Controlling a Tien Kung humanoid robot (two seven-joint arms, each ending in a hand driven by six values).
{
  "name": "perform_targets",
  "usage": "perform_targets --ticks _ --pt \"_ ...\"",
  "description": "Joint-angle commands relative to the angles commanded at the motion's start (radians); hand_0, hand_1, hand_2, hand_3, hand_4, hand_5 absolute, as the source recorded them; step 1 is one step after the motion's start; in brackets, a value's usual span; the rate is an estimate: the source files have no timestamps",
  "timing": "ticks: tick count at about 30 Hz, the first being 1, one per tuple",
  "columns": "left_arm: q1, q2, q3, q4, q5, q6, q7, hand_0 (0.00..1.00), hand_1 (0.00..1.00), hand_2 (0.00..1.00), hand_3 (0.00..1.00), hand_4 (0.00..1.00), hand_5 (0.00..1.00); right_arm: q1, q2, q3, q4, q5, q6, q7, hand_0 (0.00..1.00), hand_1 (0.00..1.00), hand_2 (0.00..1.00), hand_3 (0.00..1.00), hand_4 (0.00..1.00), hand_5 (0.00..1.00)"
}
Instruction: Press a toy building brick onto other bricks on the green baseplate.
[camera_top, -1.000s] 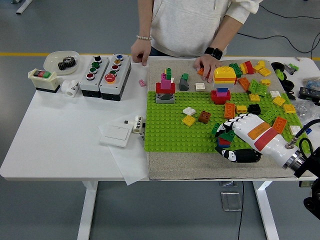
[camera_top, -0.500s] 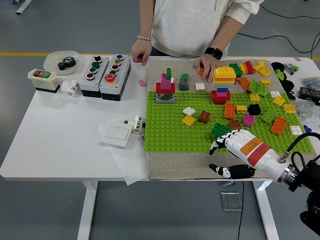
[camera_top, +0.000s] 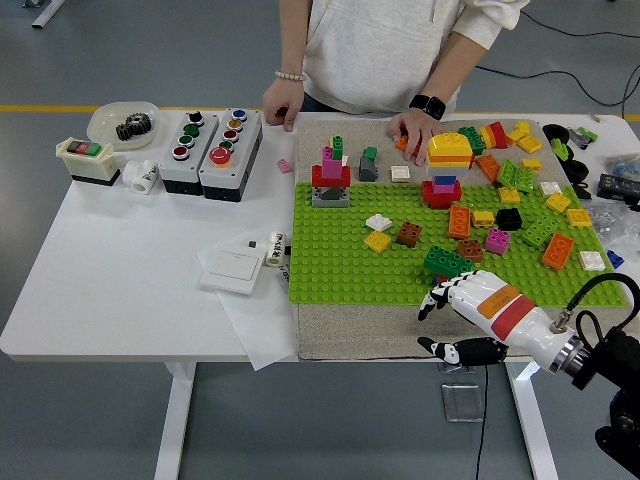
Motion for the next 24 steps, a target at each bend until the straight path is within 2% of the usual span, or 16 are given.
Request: perform_targets --ticks 24 --pt "-0.006 -0.001 0.01 0.0 -0.013 -0.001 -0.005 0.523 0.616 0.777 0.796 0.84 0.823 0.006 0.004 0.023 -0.045 -0.013 0.004 -0.008 0.522 0.509 0.557 0.543 0.712 0.478"
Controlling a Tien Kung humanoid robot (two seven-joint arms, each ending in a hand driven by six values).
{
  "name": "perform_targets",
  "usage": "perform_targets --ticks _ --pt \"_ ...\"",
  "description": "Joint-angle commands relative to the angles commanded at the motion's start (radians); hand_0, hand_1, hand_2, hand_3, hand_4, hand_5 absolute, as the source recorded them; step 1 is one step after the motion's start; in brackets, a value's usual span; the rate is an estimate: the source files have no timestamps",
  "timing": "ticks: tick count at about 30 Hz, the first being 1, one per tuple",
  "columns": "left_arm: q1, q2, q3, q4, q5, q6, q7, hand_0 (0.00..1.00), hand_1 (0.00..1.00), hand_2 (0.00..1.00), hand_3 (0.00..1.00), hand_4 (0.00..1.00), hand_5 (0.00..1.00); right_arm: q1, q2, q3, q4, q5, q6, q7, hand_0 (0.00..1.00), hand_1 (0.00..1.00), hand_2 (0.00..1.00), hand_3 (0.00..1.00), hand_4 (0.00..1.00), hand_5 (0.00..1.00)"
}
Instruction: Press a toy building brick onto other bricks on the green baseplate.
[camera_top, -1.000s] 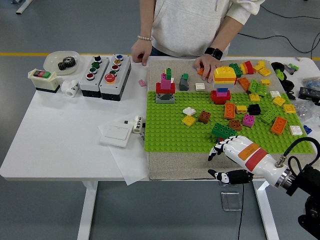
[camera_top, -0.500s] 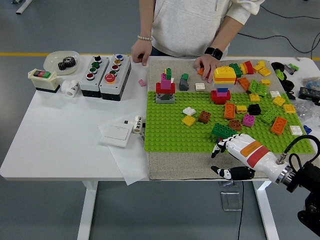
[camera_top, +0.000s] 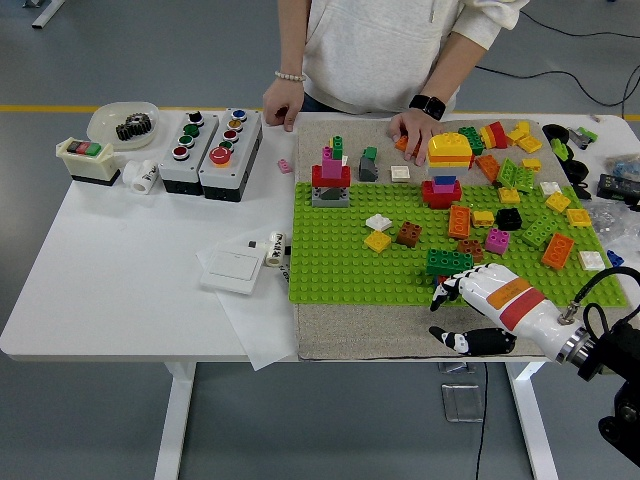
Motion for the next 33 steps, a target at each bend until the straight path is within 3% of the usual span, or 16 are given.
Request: perform_targets --ticks 6,7,8,13,14,15,18,19,20,25,26,31,33 --pt "-0.001 0.001 0.001 0.0 -0.001 -0.001 0.0 0.523 0.615 0.775 0.796 0.84 0.823 -0.014 -0.007 0.013 0.023 -0.015 -0.005 0.001 0.521 0.508 0.556 0.543 0.712 0.478" --pt "-0.001 0.001 0.002 0.0 -0.001 -0.001 -0.001 0.523 0.615 0.775 0.796 0.84 0.823 -0.019 -0.009 0.02 0.032 -0.018 -0.021 0.004 0.521 0.508 0.556 0.543 0.712 0.478" --pt "-0.001 0.001 0.002 0.0 -0.002 -0.001 -0.001 0.522 0.615 0.775 0.796 0.842 0.824 -0.022 -0.011 0.025 0.038 -0.02 -0.037 0.006 0.415 0.424 0.482 0.531 0.708 0.472" --pt "-0.001 0.001 0.002 0.0 -0.001 -0.001 -0.001 0.522 0.615 0.775 0.796 0.842 0.824 -0.024 -0.019 0.05 0.085 -0.011 -0.151 0.026 0.415 0.424 0.482 0.531 0.708 0.472" --pt "-0.001 0.001 0.001 0.0 0.0 -0.001 0.0 0.522 0.616 0.775 0.796 0.841 0.823 -0.02 -0.021 0.053 0.096 -0.01 -0.173 0.029 0.35 0.402 0.463 0.524 0.695 0.441" --pt "-0.001 0.001 0.001 0.0 0.0 -0.001 0.0 0.522 0.616 0.775 0.796 0.841 0.823 -0.017 -0.022 0.057 0.107 -0.01 -0.2 0.032 0.35 0.402 0.463 0.524 0.695 0.441" --pt "-0.001 0.002 0.0 0.0 0.002 -0.002 0.0 0.522 0.616 0.775 0.796 0.841 0.823 0.0 -0.026 0.059 0.129 -0.02 -0.232 0.014 0.35 0.402 0.463 0.524 0.695 0.441" --pt "-0.001 0.002 0.0 0.001 0.003 -0.001 0.001 0.522 0.616 0.775 0.796 0.841 0.823 0.011 -0.028 0.058 0.133 -0.027 -0.231 -0.003 0.35 0.402 0.463 0.524 0.695 0.441" --pt "0.0 0.002 0.0 0.001 0.003 -0.001 0.001 0.521 0.615 0.775 0.796 0.842 0.822 0.015 -0.029 0.057 0.134 -0.029 -0.231 -0.008 0.432 0.466 0.508 0.579 0.806 0.322" --pt "0.0 0.002 -0.001 0.001 0.005 -0.002 0.002 0.521 0.615 0.775 0.796 0.842 0.822 0.078 -0.027 0.022 0.089 -0.037 -0.169 -0.098 0.432 0.466 0.508 0.579 0.806 0.322" --pt "0.0 0.002 -0.001 0.001 0.006 -0.002 0.002 0.517 0.615 0.773 0.795 0.84 0.82 0.094 -0.024 0.01 0.075 -0.031 -0.153 -0.112 0.567 0.592 0.643 0.623 0.92 0.383" --pt "0.001 0.003 -0.001 0.002 0.008 -0.002 0.003 0.517 0.615 0.773 0.795 0.84 0.82 0.164 -0.012 -0.037 0.012 -0.009 -0.087 -0.158 0.567 0.592 0.643 0.623 0.92 0.383" --pt "0.002 0.003 -0.002 0.002 0.01 -0.001 0.004 0.517 0.612 0.772 0.795 0.843 0.823 0.178 -0.009 -0.047 0.003 0.001 -0.071 -0.166 0.61 0.62 0.677 0.653 0.952 0.398"
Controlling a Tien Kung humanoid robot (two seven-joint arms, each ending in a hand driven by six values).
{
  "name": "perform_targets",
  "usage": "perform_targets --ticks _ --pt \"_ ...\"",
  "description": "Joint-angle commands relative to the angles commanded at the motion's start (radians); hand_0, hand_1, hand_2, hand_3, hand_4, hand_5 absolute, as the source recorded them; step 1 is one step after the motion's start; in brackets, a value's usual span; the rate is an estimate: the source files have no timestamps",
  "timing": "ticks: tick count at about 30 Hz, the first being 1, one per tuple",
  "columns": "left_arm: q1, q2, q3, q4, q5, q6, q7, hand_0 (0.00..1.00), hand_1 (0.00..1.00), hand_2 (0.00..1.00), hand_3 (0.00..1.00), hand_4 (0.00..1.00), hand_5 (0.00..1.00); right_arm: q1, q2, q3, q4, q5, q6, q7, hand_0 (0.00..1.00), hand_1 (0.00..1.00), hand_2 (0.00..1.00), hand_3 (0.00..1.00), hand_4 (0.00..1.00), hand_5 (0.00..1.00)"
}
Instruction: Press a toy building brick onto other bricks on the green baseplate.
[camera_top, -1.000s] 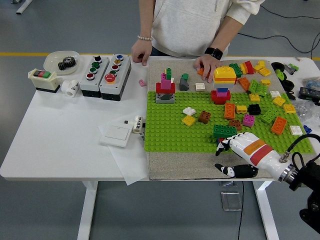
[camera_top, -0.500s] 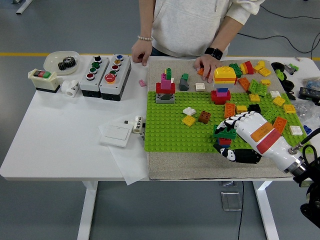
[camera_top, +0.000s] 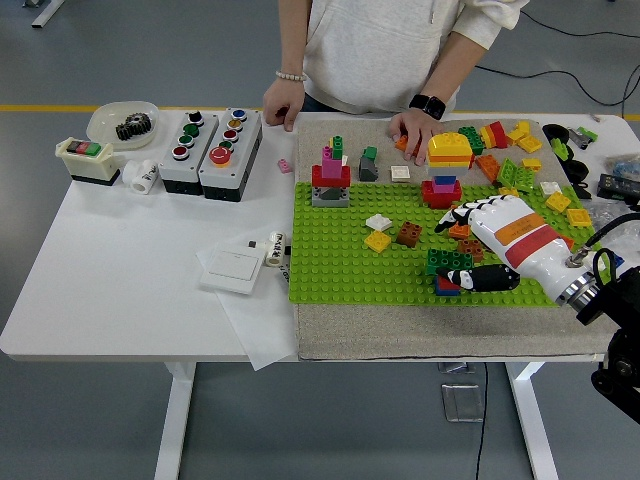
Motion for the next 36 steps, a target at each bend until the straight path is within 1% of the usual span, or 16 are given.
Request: perform_targets --ticks 4,5,6,12,14,16,17,22,23,27,29,34,35,36 --pt "0.003 0.001 -0.001 0.001 0.003 0.0 0.001 0.517 0.612 0.772 0.795 0.843 0.823 0.022 0.006 -0.019 -0.013 0.032 0.022 -0.013 0.61 0.62 0.677 0.653 0.952 0.398" --pt "0.003 0.001 -0.001 0.001 0.004 0.0 0.001 0.515 0.611 0.771 0.796 0.843 0.822 0.024 0.007 -0.022 -0.014 0.035 0.025 -0.013 0.639 0.634 0.683 0.687 0.973 0.411" --pt "0.005 0.001 -0.003 0.001 0.008 0.0 0.004 0.515 0.611 0.771 0.796 0.843 0.822 0.034 0.012 -0.034 -0.024 0.049 0.031 -0.018 0.639 0.634 0.683 0.687 0.973 0.411" --pt "0.007 0.001 -0.009 0.001 0.018 -0.001 0.008 0.513 0.61 0.772 0.795 0.843 0.821 0.048 0.021 -0.051 -0.043 0.079 0.035 -0.022 0.625 0.632 0.681 0.687 0.982 0.426" --pt "0.008 0.001 -0.015 0.001 0.027 -0.001 0.011 0.513 0.61 0.772 0.795 0.843 0.821 0.062 0.03 -0.065 -0.067 0.116 0.037 -0.024 0.625 0.632 0.681 0.687 0.982 0.426" --pt "0.008 0.001 -0.017 0.001 0.03 0.0 0.013 0.513 0.61 0.772 0.795 0.843 0.821 0.066 0.033 -0.068 -0.077 0.128 0.037 -0.024 0.625 0.632 0.681 0.687 0.982 0.426" --pt "0.008 0.001 -0.018 0.001 0.032 0.0 0.013 0.512 0.612 0.771 0.796 0.843 0.822 0.07 0.037 -0.071 -0.085 0.136 0.038 -0.022 0.61 0.614 0.663 0.645 0.959 0.434" --pt "0.008 0.001 -0.019 0.0 0.033 0.001 0.013 0.512 0.612 0.771 0.796 0.843 0.822 0.08 0.047 -0.078 -0.115 0.159 0.044 -0.018 0.61 0.614 0.663 0.645 0.959 0.434" --pt "0.007 0.002 -0.018 0.0 0.033 0.001 0.013 0.511 0.61 0.77 0.795 0.843 0.822 0.082 0.049 -0.079 -0.121 0.161 0.044 -0.017 0.584 0.598 0.639 0.615 0.94 0.433" --pt "0.004 0.002 -0.015 0.0 0.029 0.0 0.011 0.511 0.61 0.77 0.795 0.843 0.822 0.092 0.06 -0.088 -0.15 0.17 0.05 -0.013 0.584 0.598 0.639 0.615 0.94 0.433" --pt "0.002 0.002 -0.013 0.0 0.027 0.0 0.01 0.511 0.609 0.77 0.795 0.843 0.823 0.093 0.062 -0.089 -0.158 0.173 0.052 -0.011 0.57 0.581 0.62 0.599 0.926 0.437" --pt "0.0 0.002 -0.009 0.0 0.022 0.0 0.008 0.511 0.609 0.77 0.795 0.843 0.823 0.093 0.064 -0.091 -0.172 0.18 0.055 -0.008 0.57 0.581 0.62 0.599 0.926 0.437" --pt "0.0 0.002 -0.009 0.0 0.021 0.0 0.008 0.511 0.611 0.77 0.795 0.845 0.823 0.093 0.064 -0.091 -0.174 0.182 0.056 -0.007 0.543 0.559 0.596 0.583 0.91 0.435" --pt "0.0 0.002 -0.009 0.0 0.02 0.0 0.007 0.511 0.611 0.77 0.795 0.845 0.823 0.093 0.065 -0.091 -0.177 0.182 0.056 -0.006 0.543 0.559 0.596 0.583 0.91 0.435"
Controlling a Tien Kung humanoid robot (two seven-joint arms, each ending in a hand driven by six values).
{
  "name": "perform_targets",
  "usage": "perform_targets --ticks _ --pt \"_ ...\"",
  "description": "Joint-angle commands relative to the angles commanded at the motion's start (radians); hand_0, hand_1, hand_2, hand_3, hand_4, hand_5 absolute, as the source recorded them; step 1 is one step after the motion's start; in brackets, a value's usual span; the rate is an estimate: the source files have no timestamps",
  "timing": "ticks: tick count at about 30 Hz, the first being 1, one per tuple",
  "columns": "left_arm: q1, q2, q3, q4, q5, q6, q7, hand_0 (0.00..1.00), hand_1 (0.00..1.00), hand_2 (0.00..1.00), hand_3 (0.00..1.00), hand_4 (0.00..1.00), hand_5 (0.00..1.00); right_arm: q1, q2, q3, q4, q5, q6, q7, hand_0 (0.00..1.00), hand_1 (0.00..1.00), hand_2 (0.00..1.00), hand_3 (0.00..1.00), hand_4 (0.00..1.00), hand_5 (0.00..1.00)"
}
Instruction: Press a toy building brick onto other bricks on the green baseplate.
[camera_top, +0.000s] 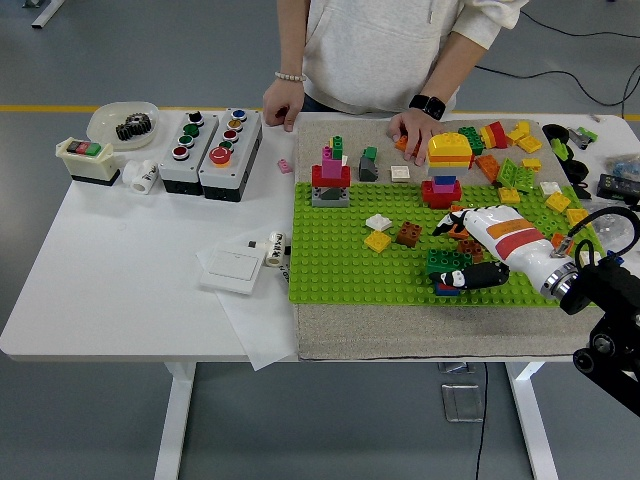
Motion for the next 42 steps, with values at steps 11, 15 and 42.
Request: perform_targets --ticks 11,15,42 --pt "-0.002 0.0 0.001 0.0 -0.001 0.0 0.0 0.511 0.61 0.77 0.795 0.844 0.824 -0.008 -0.003 0.006 -0.02 0.006 0.012 0.006 0.529 0.545 0.576 0.573 0.897 0.44" --pt "-0.003 0.0 0.003 0.0 -0.003 -0.001 -0.001 0.511 0.61 0.77 0.795 0.844 0.824 -0.013 -0.004 0.011 -0.022 0.004 0.016 0.009 0.529 0.545 0.576 0.573 0.897 0.44" --pt "-0.005 0.0 0.003 0.0 -0.002 -0.001 0.0 0.511 0.61 0.769 0.795 0.842 0.823 -0.018 -0.005 0.012 -0.04 0.006 0.027 0.027 0.46 0.468 0.513 0.557 0.855 0.47"
